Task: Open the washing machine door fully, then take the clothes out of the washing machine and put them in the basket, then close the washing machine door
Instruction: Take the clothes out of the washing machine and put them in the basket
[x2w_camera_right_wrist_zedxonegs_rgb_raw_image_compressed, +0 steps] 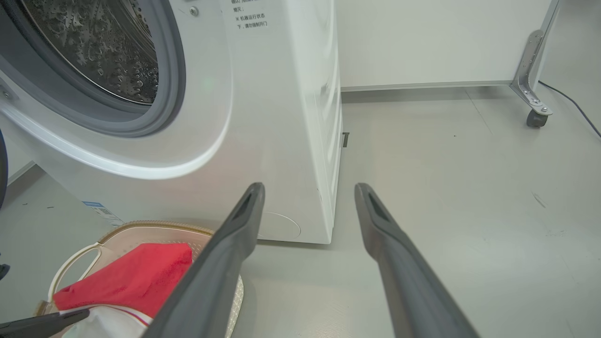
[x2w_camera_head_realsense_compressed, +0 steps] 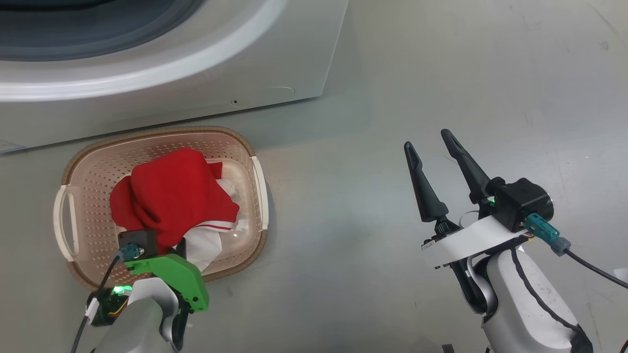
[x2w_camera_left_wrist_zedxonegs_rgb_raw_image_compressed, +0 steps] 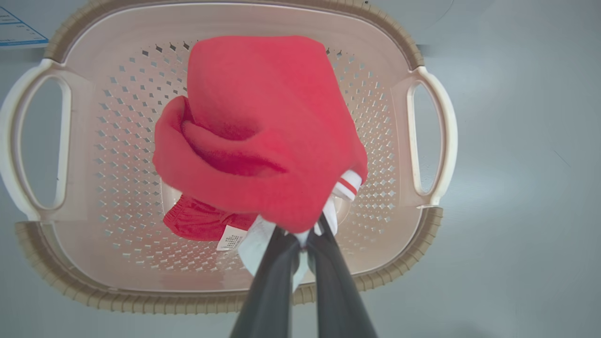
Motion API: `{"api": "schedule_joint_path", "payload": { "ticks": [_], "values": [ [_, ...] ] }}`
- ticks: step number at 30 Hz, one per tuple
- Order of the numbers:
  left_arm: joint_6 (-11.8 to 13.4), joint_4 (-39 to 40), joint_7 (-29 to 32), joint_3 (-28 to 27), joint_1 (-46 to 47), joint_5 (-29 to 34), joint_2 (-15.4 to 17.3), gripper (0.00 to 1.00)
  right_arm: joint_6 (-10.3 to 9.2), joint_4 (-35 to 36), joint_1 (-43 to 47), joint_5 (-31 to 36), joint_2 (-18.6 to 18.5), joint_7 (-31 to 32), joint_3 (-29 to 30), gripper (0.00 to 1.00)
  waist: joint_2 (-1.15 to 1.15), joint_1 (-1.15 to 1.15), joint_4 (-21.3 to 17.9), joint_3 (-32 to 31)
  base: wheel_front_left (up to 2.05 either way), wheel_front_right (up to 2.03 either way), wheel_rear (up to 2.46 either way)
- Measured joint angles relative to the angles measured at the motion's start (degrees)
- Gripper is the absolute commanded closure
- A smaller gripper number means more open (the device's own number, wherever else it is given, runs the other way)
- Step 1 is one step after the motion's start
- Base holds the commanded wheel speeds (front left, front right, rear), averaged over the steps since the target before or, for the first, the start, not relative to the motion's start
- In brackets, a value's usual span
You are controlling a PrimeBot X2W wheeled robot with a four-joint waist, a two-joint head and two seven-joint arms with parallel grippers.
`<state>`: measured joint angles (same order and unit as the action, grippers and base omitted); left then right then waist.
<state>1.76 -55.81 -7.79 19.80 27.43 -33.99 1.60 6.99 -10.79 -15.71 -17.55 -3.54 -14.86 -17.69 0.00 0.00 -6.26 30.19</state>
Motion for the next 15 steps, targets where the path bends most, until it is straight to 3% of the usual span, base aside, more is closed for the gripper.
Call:
{"api": "schedule_joint_path", "payload": {
  "ticks": [6, 7, 9, 10, 15],
  "values": [
    [0.5, -1.2, 0.6, 1.7, 0.9, -1.2, 0.0, 0.97, 0.0, 0.0, 0.0, 0.0, 0.0, 0.0, 0.0, 0.0, 0.0, 0.0, -0.3, -0.1, 0.0, 0.0, 0.0],
    [0.5, -1.2, 0.6, 2.0, 1.1, -1.3, 0.0, 0.79, 0.0, 0.0, 0.0, 0.0, 0.0, 0.0, 0.0, 0.0, 0.0, 0.0, -0.3, -0.1, 0.0, 0.0, 0.0],
    [0.9, -1.3, 0.1, 2.5, 1.4, -1.3, 0.0, 0.13, 0.0, -0.1, 0.0, -0.1, 0.0, 0.0, 0.1, 0.0, 0.0, 0.0, -0.4, -0.3, 0.0, 0.0, 0.0],
    [1.0, -1.4, -0.1, 2.7, 1.5, -1.3, 0.0, 0.02, 0.0, -0.1, 0.0, -0.1, 0.0, 0.0, 0.1, 0.0, 0.0, 0.0, -0.4, -0.4, 0.0, 0.0, 0.0],
    [1.0, -1.5, -2.5, 3.2, 1.5, -3.0, 0.0, 0.0, 0.0, -0.4, 0.0, -0.1, 0.1, 0.0, 1.2, 0.0, 0.0, 0.0, -0.2, -1.4, 0.0, 0.0, 0.0]
  ]
}}
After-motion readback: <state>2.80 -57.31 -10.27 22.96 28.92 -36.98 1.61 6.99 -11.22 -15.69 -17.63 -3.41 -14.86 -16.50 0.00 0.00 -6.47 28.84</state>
